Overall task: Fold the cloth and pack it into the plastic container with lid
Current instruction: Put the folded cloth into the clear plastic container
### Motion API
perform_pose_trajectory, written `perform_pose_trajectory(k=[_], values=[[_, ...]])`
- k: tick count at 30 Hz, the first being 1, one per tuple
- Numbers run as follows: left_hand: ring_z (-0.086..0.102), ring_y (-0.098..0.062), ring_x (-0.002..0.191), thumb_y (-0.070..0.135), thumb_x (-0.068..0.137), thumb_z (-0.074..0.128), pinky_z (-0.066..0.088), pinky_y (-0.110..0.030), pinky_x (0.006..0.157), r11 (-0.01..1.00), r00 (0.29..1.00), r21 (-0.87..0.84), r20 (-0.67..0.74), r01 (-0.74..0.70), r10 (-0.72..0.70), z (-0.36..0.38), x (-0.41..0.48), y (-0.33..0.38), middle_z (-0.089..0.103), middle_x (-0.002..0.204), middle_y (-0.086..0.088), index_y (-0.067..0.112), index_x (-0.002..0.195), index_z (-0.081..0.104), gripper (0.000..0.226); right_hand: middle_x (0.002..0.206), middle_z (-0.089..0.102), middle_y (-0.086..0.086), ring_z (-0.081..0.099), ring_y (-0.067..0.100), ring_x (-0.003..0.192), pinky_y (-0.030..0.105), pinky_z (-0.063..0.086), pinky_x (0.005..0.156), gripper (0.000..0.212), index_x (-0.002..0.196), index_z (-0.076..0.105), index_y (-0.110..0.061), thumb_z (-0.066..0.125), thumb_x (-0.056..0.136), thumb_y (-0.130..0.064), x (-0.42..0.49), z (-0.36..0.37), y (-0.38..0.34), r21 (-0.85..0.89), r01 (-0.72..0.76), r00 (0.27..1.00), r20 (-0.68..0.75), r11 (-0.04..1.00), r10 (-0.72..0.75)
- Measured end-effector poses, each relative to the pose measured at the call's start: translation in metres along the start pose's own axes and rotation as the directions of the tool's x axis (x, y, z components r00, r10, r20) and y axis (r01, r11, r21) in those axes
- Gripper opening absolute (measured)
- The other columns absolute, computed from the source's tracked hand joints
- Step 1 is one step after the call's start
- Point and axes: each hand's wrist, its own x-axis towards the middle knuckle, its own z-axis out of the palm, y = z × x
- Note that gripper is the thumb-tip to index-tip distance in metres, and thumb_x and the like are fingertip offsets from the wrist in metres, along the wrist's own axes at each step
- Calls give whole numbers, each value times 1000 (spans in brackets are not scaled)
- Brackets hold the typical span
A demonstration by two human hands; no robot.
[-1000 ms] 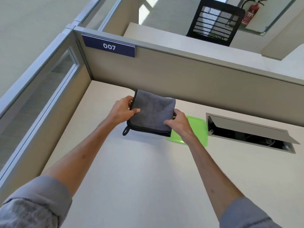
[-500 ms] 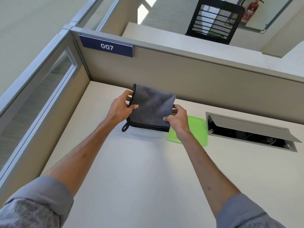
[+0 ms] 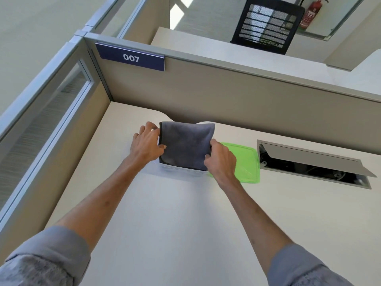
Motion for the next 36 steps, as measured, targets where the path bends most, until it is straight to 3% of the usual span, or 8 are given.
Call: perform_pose_trajectory(k=[7, 11, 15, 18, 21, 25, 30, 36], values=[[54, -31, 137, 37, 99, 81, 52, -47, 109, 997, 998, 64, -39, -53, 56, 6, -5, 1, 49, 161, -4, 10, 139, 66, 51, 125, 75, 15, 73, 42, 112, 42, 47, 78, 32, 134, 58, -14, 65, 105, -24, -12, 6, 4, -219, 55, 996, 83, 974, -38], [59, -29, 133, 42, 98, 80, 57, -48, 100, 998, 997, -23, -37, -66, 65, 4, -4, -2, 54, 158, 0, 12, 135, 71, 48, 116, 75, 16, 72, 42, 109, 41, 46, 76, 32, 122, 67, -12, 68, 103, -39, -7, -2, 9, -85, 33, 995, 95, 996, -25], [73, -20, 91, 56, 99, 69, 56, -36, 79, 950, 963, -313, -258, -10, -75, -7, -11, -1, 70, 129, 8, 27, 105, 80, 32, 97, 81, 13, 72, 44, 91, 41, 47, 67, 31, 102, 73, -11, 67, 102, -42, -12, -11, 12, 101, 7, 992, -128, 995, 6], [71, -20, 90, 47, 102, 66, 59, -40, 79, 925, 904, -379, -403, -21, -144, -14, -15, 5, 71, 125, 6, 28, 112, 77, 24, 85, 76, 9, 67, 42, 75, 40, 42, 59, 22, 90, 64, -11, 66, 102, -30, -15, -18, 14, 142, 45, 951, -311, 989, 2], [62, -25, 122, 40, 103, 68, 57, -45, 95, 951, 912, -249, -404, -181, 68, -13, -11, 9, 68, 137, 6, 30, 135, 70, 34, 109, 67, 6, 66, 36, 83, 41, 51, 63, 12, 109, 67, -13, 66, 99, -18, -8, -20, 7, 100, 163, 917, -383, 981, -113], [47, -26, 150, 47, 108, 62, 43, -48, 117, 934, 916, -58, -221, -354, 334, -7, 2, 20, 59, 160, 5, 32, 159, 55, 54, 142, 60, 7, 55, 31, 132, 49, 48, 108, 57, 147, 61, -15, 74, 92, -18, 16, -12, 2, -98, 343, 919, -170, 934, -355], [64, -29, 128, 35, 110, 61, 48, -44, 107, 901, 863, 51, -270, -430, 427, 1, 3, 25, 75, 134, 2, 25, 140, 69, 33, 114, 68, 4, 59, 33, 111, 46, 50, 91, 24, 112, 69, -16, 74, 89, -14, 16, -3, 5, -163, 388, 891, -187, 907, -415], [67, -31, 115, 25, 98, 79, 52, -43, 93, 866, 805, 202, -320, -457, 500, 30, -3, 16, 74, 127, 0, 23, 121, 75, 23, 121, 65, 5, 58, 31, 113, 43, 48, 96, 36, 111, 73, -16, 75, 78, 0, 9, 25, 23, -282, 423, 845, -221, 861, -487]])
